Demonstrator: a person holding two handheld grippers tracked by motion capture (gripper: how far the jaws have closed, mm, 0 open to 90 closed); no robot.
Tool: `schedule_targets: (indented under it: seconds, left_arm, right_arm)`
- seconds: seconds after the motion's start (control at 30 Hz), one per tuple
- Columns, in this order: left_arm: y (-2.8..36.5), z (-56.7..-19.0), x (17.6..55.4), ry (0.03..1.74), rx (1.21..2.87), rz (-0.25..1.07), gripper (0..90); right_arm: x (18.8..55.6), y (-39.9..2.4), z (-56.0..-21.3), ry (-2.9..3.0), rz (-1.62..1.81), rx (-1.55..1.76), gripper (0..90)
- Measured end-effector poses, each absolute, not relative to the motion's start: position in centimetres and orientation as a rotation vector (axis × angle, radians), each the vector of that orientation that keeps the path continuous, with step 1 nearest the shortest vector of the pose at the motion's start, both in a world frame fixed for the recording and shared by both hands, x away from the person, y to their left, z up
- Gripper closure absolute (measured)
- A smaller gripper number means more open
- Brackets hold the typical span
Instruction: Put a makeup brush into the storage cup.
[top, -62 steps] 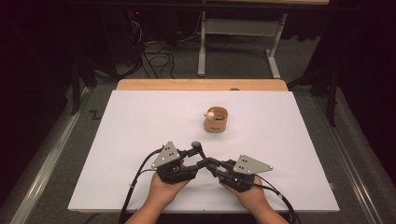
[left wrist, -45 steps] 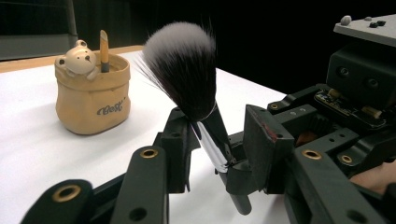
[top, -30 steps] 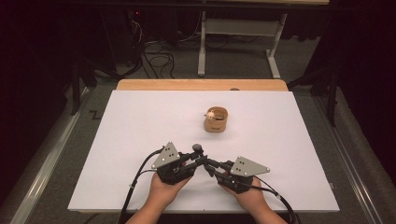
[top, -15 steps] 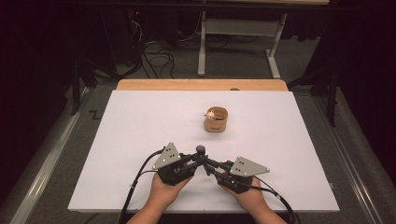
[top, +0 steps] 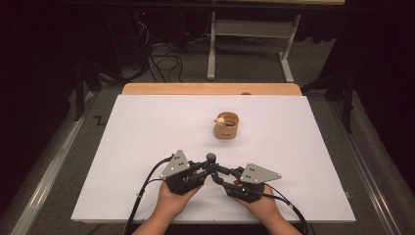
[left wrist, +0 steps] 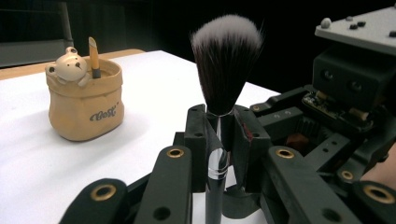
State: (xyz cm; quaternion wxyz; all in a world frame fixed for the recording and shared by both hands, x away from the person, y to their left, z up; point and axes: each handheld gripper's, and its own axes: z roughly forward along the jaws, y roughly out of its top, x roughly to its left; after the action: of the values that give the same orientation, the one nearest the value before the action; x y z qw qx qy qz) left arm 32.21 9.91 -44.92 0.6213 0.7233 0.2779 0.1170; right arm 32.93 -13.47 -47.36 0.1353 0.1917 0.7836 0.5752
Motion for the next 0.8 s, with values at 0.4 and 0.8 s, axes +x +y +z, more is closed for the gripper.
schedule_targets:
  seconds: [0.4,0.8]
  left_arm:
    - [9.53,-44.92,32.09,0.613,1.694,0.271,78.0]
    - [9.32,-44.94,32.02,0.600,1.713,0.274,77.8]
  right_arm:
    - [33.33,-13.33,-47.39,2.320,1.634,0.530,69.3]
    - [33.28,-13.28,-47.13,2.335,1.601,0.501,79.9]
